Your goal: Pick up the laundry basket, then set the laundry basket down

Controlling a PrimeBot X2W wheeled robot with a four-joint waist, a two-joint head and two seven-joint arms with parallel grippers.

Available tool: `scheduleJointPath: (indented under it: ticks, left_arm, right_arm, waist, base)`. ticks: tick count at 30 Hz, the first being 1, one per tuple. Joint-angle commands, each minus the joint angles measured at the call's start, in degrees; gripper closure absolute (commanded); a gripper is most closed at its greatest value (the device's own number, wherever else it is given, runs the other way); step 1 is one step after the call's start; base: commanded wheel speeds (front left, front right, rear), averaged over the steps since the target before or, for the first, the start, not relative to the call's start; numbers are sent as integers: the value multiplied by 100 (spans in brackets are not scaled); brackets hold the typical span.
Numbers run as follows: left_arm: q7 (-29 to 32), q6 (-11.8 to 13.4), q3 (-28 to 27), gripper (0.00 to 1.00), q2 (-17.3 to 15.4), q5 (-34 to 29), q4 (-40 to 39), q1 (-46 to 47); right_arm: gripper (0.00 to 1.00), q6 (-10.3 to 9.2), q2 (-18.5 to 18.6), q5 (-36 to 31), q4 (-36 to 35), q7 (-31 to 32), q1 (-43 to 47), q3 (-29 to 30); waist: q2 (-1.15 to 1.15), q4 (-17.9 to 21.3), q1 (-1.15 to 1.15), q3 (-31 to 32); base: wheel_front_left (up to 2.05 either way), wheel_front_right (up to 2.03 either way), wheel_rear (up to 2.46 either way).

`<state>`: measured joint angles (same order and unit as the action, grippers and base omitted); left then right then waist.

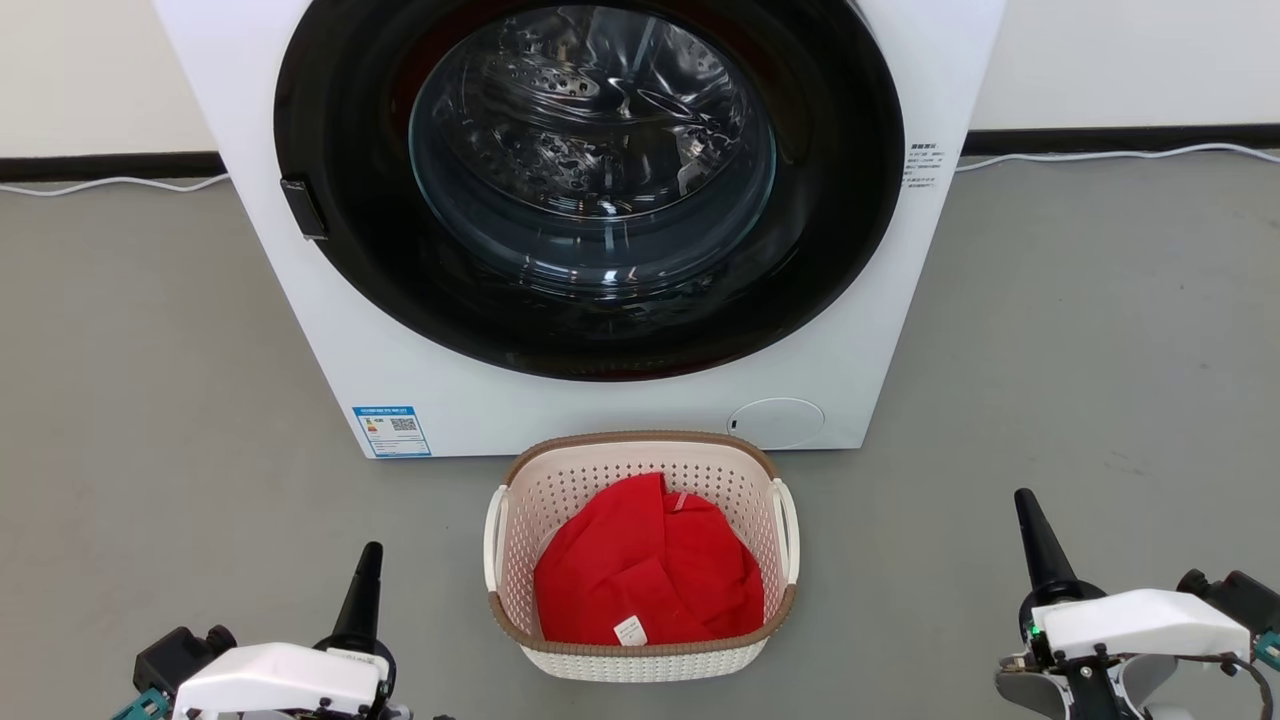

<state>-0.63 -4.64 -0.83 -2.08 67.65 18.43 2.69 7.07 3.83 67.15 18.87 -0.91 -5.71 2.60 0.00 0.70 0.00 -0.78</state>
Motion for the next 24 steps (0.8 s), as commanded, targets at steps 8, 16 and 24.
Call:
scheduleJointPath:
  ticks: [8,16,24]
  left_arm:
    - [154,-120,-225,100,-61,555,-232,285]
    - [289,-160,-309,100,-65,1014,-281,301]
    - [424,-199,-392,100,-70,1473,-331,317]
  right_arm:
    - [100,31,-2,570,-253,191,-87,41]
    - [100,33,-25,1036,-309,325,-77,127]
    - [100,36,-47,1502,-365,459,-68,214]
  waist:
    - [0,-14,0,12]
    - [0,-28,0,24]
    - [0,-41,0,35]
  base:
    - [0,0,0]
    - [0,0,0]
    - [0,0,0]
